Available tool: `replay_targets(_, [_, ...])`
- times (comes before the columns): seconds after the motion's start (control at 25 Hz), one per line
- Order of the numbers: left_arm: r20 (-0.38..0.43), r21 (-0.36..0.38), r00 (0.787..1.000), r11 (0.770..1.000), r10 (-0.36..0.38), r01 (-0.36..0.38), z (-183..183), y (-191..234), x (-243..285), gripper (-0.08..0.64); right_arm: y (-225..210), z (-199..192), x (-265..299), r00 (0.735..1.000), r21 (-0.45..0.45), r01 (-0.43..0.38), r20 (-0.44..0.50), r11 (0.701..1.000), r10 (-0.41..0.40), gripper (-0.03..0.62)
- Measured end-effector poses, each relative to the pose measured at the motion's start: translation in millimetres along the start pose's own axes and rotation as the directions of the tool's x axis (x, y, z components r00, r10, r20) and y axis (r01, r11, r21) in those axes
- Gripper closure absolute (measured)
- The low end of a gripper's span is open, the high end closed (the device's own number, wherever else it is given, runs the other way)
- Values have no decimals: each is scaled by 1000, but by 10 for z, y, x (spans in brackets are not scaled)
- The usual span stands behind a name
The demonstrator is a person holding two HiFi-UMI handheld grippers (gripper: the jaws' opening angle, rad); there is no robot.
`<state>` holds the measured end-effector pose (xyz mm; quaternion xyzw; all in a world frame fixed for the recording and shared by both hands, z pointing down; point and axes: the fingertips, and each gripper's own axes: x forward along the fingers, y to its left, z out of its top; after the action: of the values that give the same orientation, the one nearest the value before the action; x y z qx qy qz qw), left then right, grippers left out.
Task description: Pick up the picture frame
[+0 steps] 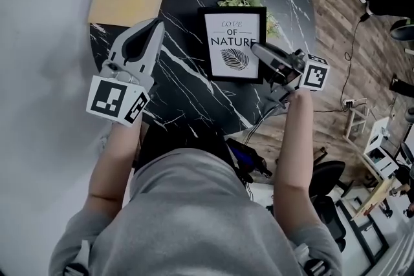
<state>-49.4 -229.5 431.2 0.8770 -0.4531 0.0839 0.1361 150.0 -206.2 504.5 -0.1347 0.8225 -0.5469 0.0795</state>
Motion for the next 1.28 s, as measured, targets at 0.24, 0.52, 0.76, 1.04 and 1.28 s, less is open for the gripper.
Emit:
replay_targets(0.24, [17,35,1000,999,9,-10,124,15,-119,552,222,45,98,1000,-52,-12,-6,999,12,518])
replay_targets(0.52, [38,50,999,999,5,-7,238,-99,-264,554,437,54,141,1000,-101,-15,1,995,15,519])
replay_targets(0.76, [70,66,997,998,10,-15,393,-147,-397,552,712,149,89,999,-154,-33,36,987,39,520])
replay_targets(1.04, [94,82,996,996,15,-22,532,-156,-473,552,967,240,47,995,-187,-52,69,981,66,520])
replay_targets(1.28, [123,94,992,995,4,-16,685,-181,-498,554,1174,340,0,992,-234,-50,101,971,76,520])
